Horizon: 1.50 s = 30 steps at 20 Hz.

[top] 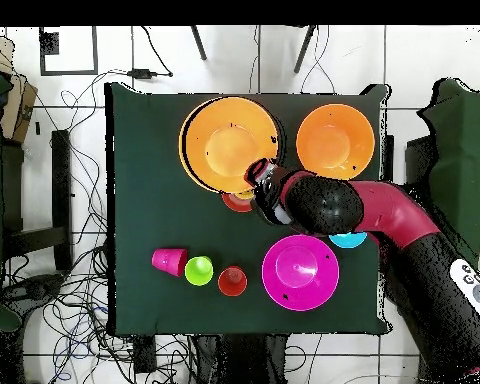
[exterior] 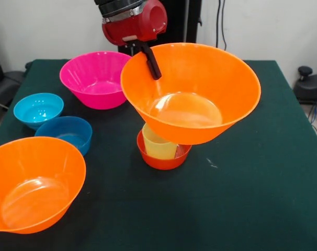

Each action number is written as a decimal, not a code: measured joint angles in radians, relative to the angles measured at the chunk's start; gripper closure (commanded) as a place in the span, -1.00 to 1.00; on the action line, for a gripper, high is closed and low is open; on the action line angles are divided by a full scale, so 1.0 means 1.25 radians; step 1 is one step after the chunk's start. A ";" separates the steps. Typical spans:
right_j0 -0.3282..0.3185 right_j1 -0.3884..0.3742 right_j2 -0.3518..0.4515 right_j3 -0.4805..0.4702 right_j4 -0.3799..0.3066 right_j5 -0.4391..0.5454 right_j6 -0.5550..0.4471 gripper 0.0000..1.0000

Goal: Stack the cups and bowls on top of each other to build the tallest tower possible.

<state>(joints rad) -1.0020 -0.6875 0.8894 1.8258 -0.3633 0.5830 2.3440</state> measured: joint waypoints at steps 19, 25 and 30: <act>-0.022 0.041 0.000 0.005 -0.091 -0.019 0.000 1.00; -0.042 0.057 0.005 0.006 -0.108 -0.019 0.000 1.00; -0.060 0.070 0.011 0.006 -0.110 -0.019 0.000 1.00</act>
<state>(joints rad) -1.0772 -0.6001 0.9037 1.8331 -0.5009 0.5589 2.3440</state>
